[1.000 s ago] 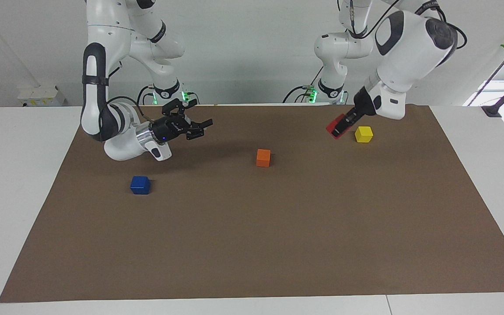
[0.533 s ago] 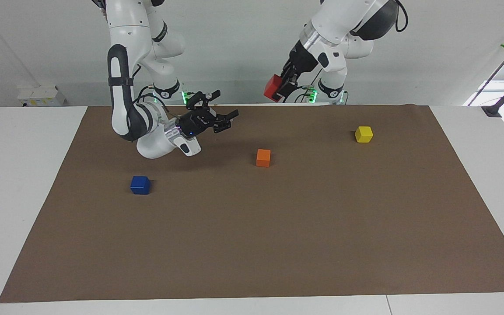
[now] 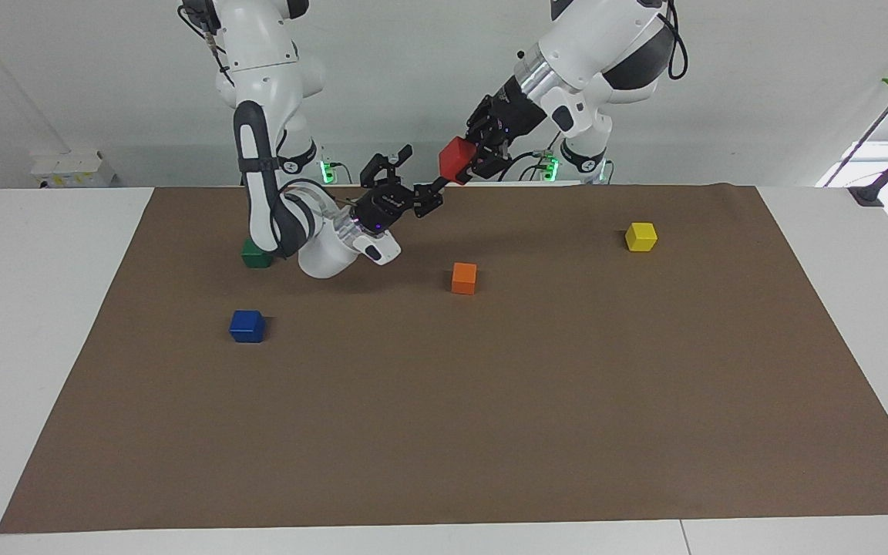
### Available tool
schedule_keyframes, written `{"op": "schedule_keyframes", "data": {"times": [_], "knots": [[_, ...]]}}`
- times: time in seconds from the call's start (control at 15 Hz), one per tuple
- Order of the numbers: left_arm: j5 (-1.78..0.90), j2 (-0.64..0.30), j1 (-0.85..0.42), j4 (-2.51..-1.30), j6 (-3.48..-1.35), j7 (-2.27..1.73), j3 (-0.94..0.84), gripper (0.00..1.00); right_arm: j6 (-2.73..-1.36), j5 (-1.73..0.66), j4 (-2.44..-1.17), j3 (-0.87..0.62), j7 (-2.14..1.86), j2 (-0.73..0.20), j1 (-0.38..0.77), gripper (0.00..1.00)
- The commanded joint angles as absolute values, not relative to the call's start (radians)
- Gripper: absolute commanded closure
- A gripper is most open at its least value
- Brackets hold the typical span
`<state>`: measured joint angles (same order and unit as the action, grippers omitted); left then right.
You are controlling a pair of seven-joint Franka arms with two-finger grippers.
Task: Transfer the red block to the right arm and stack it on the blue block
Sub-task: 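Carry the red cube toward the right gripper while the right gripper approaches, then close the right gripper on the red cube held by the left gripper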
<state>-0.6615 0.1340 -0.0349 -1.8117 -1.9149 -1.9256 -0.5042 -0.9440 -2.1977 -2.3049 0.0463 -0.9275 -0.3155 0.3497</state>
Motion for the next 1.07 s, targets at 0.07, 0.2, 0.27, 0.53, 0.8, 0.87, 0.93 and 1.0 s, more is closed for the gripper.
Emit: {"op": "schedule_keyframes", "data": {"times": [0.07,0.2,0.27,0.53,0.8,0.87,0.93,1.0], "knots": [[-0.693,0.190,-0.054,-1.870,-1.960,-1.948,-0.495,1.00,-0.877,-2.243,-2.306,0.041,-0.976,-0.356,0.371,0.00],[-0.693,0.198,-0.054,-1.885,-1.963,-1.948,-0.495,1.00,-0.884,-2.284,-2.304,0.034,-0.974,-0.356,0.374,0.00],[-0.693,0.205,-0.055,-1.893,-1.965,-1.947,-0.495,1.00,-0.885,-2.314,-2.304,0.029,-0.976,-0.356,0.394,0.00],[-0.693,0.239,-0.075,-1.956,-2.005,-1.950,-0.495,1.00,-0.903,-2.402,-2.295,0.031,-1.002,-0.354,0.451,0.00],[-0.693,0.242,-0.083,-1.957,-2.008,-1.968,-0.495,1.00,-0.911,-2.404,-2.293,0.031,-1.006,-0.356,0.453,0.00],[-0.693,0.242,-0.083,-1.956,-2.006,-1.968,-0.495,1.00,-0.923,-2.404,-2.293,0.031,-1.008,-0.356,0.451,0.00],[-0.693,0.242,-0.083,-1.957,-2.006,-1.968,-0.495,1.00,-0.922,-2.404,-2.293,0.031,-1.009,-0.356,0.453,0.00],[-0.693,0.242,-0.083,-1.957,-2.005,-1.968,-0.495,1.00,-0.923,-2.404,-2.293,0.031,-1.012,-0.356,0.454,0.01]]}}
